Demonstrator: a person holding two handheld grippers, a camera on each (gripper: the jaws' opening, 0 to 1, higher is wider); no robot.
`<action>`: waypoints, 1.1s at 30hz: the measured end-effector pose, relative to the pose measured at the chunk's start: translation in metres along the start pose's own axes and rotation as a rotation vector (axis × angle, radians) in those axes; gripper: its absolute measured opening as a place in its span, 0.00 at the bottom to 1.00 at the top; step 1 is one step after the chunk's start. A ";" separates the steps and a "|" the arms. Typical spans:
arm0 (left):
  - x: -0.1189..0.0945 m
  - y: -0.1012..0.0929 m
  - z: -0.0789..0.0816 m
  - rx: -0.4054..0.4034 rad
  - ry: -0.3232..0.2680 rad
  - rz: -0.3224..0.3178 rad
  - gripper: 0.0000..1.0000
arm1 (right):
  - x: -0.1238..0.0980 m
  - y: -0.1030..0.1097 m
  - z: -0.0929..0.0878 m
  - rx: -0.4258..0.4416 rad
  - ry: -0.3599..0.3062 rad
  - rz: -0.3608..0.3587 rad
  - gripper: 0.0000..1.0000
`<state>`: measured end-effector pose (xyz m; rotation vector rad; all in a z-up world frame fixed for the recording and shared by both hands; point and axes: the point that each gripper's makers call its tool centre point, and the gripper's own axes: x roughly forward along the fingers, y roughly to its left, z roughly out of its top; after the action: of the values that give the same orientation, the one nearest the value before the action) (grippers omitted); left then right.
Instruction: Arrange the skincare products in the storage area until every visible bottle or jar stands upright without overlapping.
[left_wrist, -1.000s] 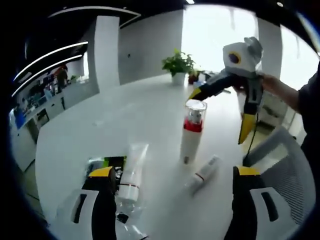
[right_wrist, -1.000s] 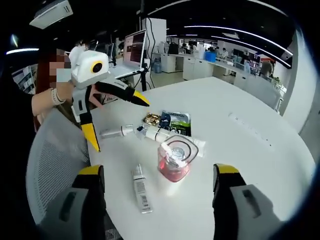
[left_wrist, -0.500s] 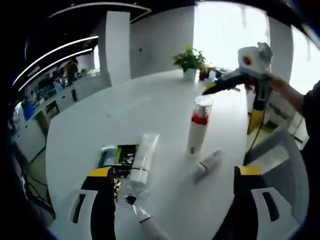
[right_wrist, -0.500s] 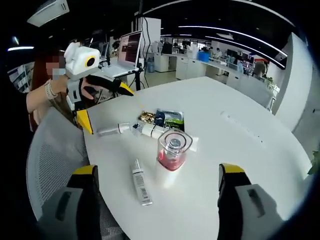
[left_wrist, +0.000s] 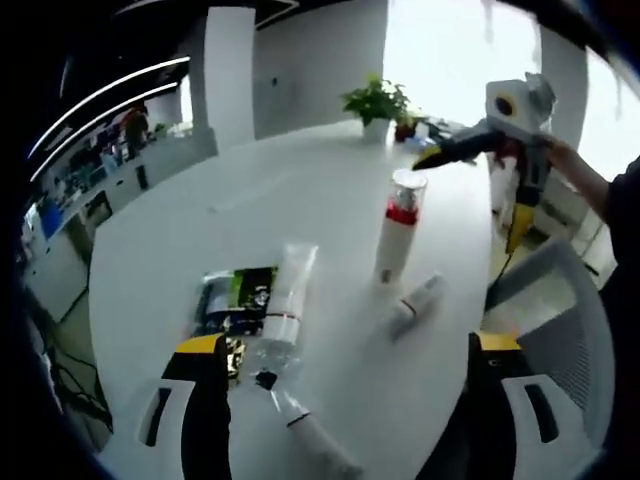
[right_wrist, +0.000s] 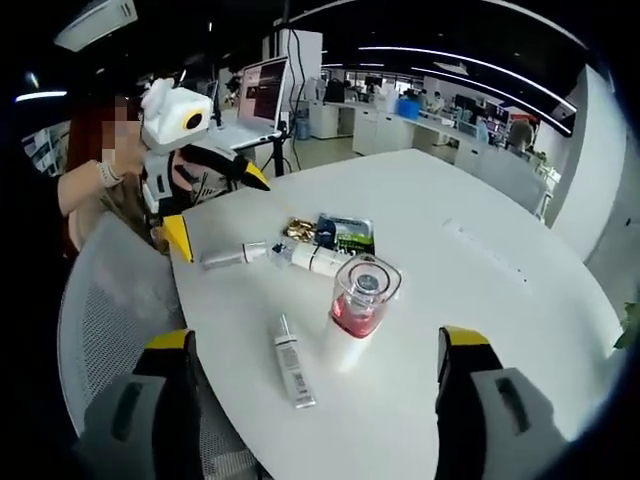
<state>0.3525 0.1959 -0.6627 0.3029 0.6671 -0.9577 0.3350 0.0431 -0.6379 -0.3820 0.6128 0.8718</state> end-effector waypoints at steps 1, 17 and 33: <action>0.001 0.000 -0.001 0.006 0.008 -0.004 0.97 | 0.000 -0.001 0.000 0.000 -0.002 -0.009 0.99; 0.031 0.023 0.013 0.065 0.065 -0.042 0.97 | -0.006 -0.005 0.000 0.030 -0.015 -0.037 0.99; 0.066 0.039 0.018 0.100 0.123 -0.083 0.97 | -0.007 -0.008 -0.012 0.093 -0.014 -0.037 0.91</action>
<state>0.4181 0.1652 -0.6938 0.4282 0.7503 -1.0597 0.3342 0.0276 -0.6416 -0.3017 0.6293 0.8065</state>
